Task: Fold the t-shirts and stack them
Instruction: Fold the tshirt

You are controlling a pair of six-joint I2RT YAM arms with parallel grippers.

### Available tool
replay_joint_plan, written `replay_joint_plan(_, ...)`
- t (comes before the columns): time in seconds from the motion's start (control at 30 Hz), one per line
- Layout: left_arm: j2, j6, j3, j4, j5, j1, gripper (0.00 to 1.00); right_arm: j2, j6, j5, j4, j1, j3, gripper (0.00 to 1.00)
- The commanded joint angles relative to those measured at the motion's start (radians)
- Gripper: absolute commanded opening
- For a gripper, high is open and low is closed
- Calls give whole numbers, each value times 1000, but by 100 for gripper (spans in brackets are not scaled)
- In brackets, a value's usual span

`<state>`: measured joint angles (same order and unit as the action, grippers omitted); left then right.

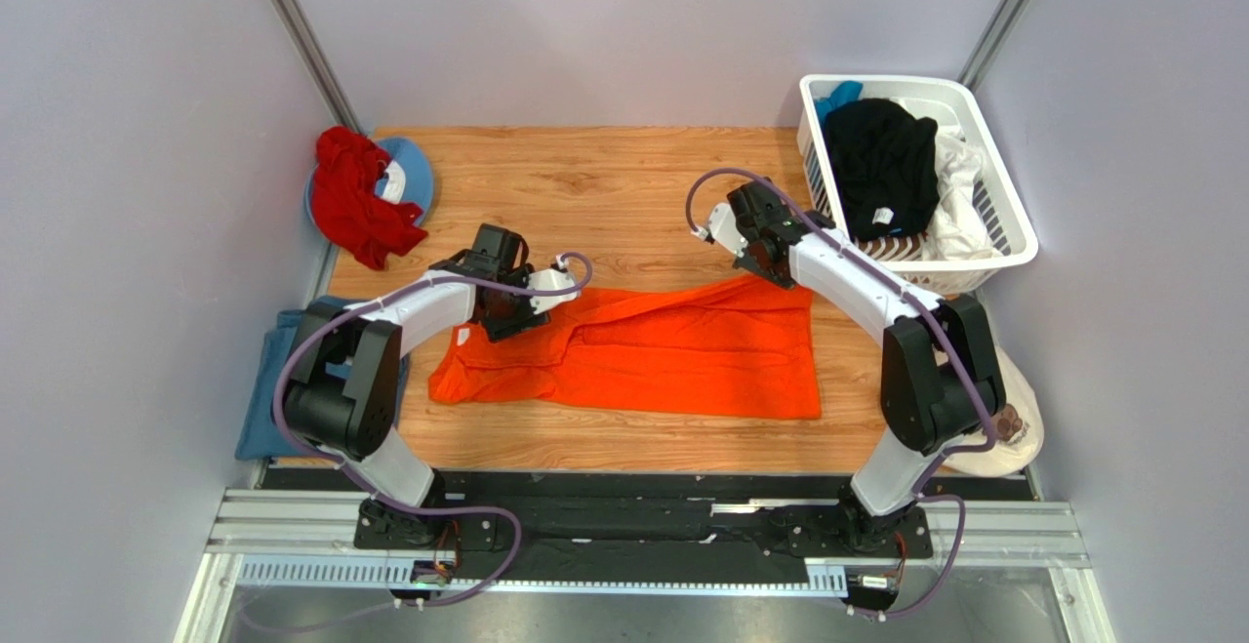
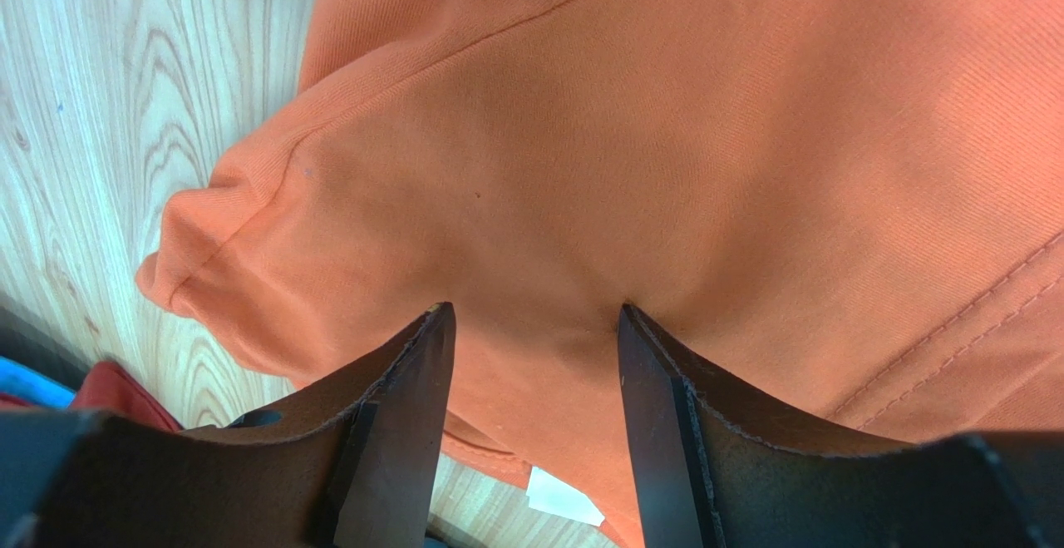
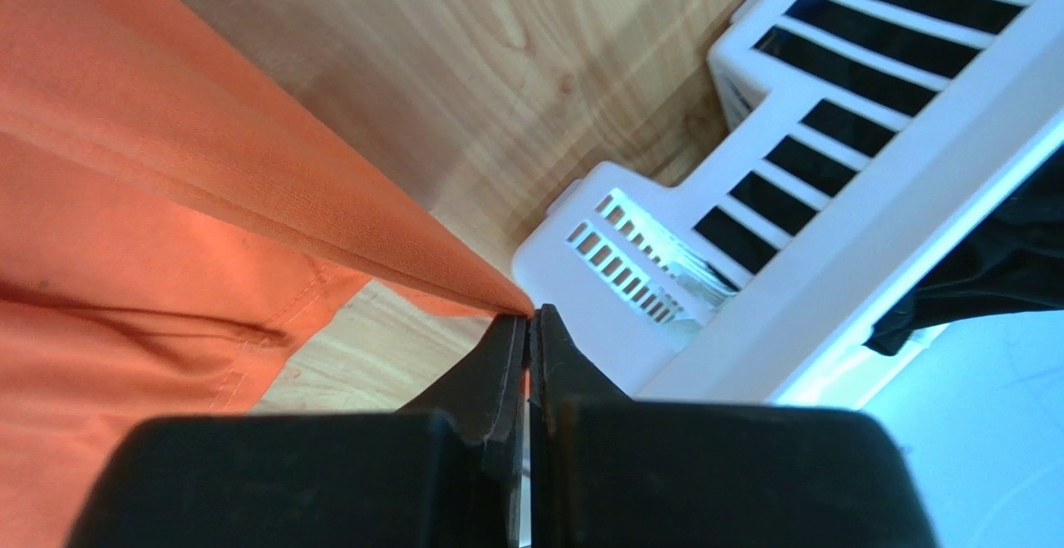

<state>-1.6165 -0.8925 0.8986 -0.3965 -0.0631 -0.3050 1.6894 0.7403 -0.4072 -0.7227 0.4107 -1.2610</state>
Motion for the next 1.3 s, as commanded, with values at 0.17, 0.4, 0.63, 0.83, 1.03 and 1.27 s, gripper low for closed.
replay_joint_plan(0.17, -11, -14, -20, 1, -1, 6, 60, 49, 36, -64, 108, -21, -86, 0)
replay_joint_plan(0.4, -10, -14, -21, 1, -1, 7, 61, 56, 24, -51, 138, -21, -23, 0)
replay_joint_plan(0.63, -13, -16, -18, -2, -1, 7, 61, 4, -4, -30, 141, -23, 80, 0)
replay_joint_plan(0.83, -14, -13, -15, -4, -1, 7, 61, -46, -45, 11, 118, -20, 146, 0)
replay_joint_plan(1.03, -16, -11, -15, -7, -1, 7, 61, -100, -81, 45, 88, -19, 184, 0)
replay_joint_plan(1.27, -16, -11, -13, -10, -1, 7, 61, -143, -122, 90, 46, -3, 218, 0)
